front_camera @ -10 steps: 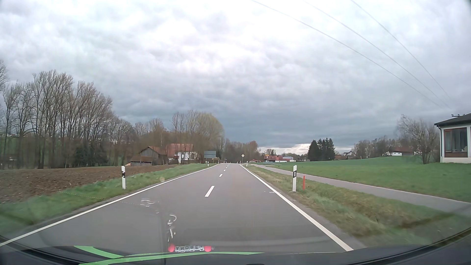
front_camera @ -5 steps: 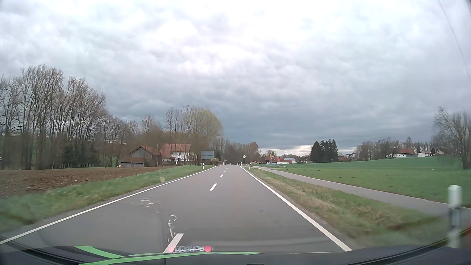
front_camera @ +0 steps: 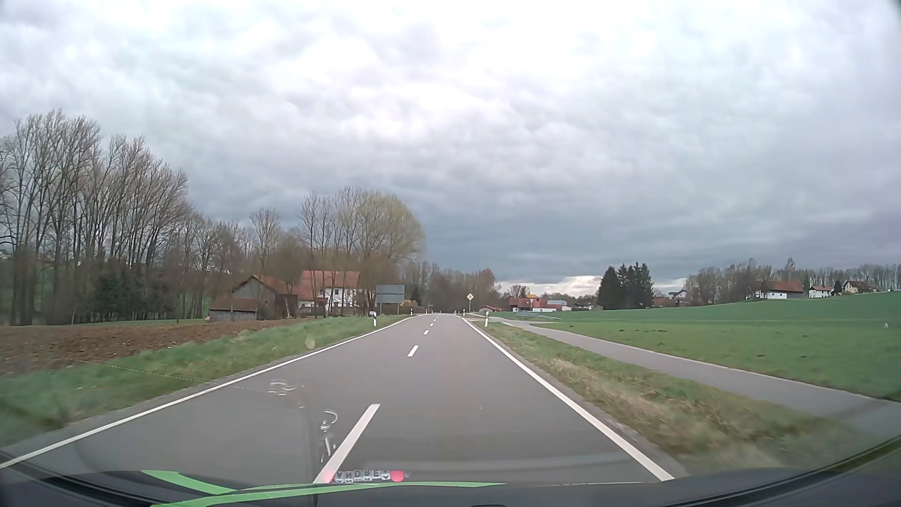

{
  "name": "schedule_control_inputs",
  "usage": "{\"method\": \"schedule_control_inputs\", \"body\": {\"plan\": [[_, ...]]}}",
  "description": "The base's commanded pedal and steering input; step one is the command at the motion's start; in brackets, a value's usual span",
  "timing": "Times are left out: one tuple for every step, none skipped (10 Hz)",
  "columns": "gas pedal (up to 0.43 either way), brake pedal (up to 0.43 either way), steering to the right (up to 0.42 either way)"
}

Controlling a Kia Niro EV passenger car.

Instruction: Follow the waypoints while adhering to traffic rules and regulations

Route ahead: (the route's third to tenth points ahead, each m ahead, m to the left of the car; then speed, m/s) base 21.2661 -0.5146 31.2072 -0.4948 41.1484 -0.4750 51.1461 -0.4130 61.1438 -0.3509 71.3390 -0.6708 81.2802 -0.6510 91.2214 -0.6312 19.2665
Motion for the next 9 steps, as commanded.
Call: {"method": "schedule_control_inputs", "body": {"plan": [[0.26, 0.0, 0.001], [0.248, 0.0, 0.001], [0.248, 0.0, 0.001], [0.248, 0.0, 0.001], [0.24, 0.0, 0.002], [0.24, 0.0, 0.003], [0.24, 0.0, 0.003], [0.24, 0.0, 0.002], [0.24, 0.0, 0.001]]}}
